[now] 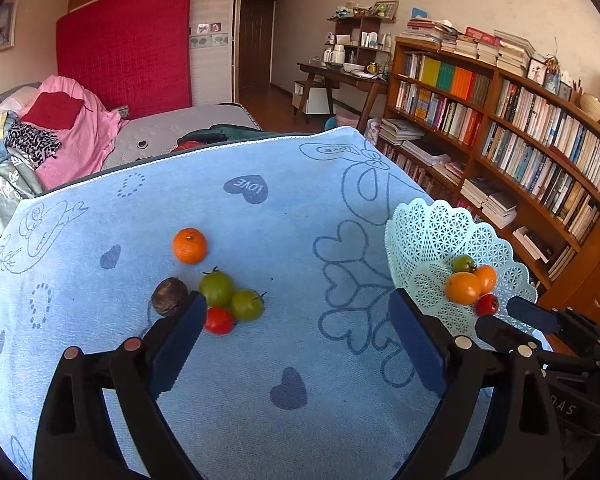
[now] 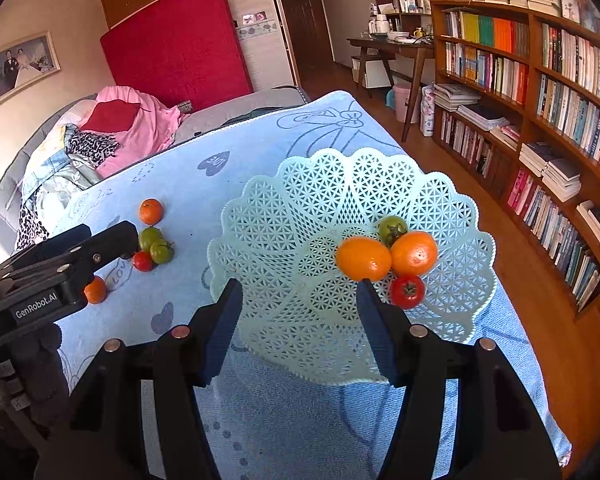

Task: Organize fruits
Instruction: 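Move left tool to a round orange and close on it, then lift the round orange with left tool while right tool grasps the dark brown fruit, then carry the dark brown fruit into the basket with right tool and open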

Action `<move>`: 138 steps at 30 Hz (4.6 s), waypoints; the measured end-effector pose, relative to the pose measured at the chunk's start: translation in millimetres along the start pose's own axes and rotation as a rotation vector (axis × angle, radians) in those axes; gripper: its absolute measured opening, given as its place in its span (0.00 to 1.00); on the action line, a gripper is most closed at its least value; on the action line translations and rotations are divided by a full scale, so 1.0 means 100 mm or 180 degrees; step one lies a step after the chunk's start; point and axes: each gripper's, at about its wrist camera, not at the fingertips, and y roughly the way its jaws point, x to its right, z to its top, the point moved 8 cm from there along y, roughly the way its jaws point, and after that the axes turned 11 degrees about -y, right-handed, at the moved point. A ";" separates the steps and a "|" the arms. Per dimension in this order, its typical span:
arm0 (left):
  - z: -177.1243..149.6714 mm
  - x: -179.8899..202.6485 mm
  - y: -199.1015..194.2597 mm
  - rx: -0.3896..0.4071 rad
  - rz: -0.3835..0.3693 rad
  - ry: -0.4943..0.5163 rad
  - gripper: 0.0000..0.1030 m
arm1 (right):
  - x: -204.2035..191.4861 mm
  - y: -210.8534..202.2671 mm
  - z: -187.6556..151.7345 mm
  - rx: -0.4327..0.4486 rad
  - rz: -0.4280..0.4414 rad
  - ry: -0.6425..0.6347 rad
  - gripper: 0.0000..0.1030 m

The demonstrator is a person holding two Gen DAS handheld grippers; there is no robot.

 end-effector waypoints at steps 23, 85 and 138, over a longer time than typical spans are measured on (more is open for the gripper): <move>-0.40 -1.57 -0.11 -0.0057 0.0663 -0.0520 0.89 | -1.23 0.50 0.13 -0.0108 0.0492 -0.0401 0.59; -0.46 -1.92 -0.10 0.0114 0.0764 -0.0822 0.38 | -2.57 1.92 0.61 -0.0293 0.0721 -0.1715 0.58; -0.43 -1.35 -0.21 0.0121 0.0588 -0.0506 0.38 | -0.92 0.25 0.32 0.0214 0.0477 -0.0097 0.39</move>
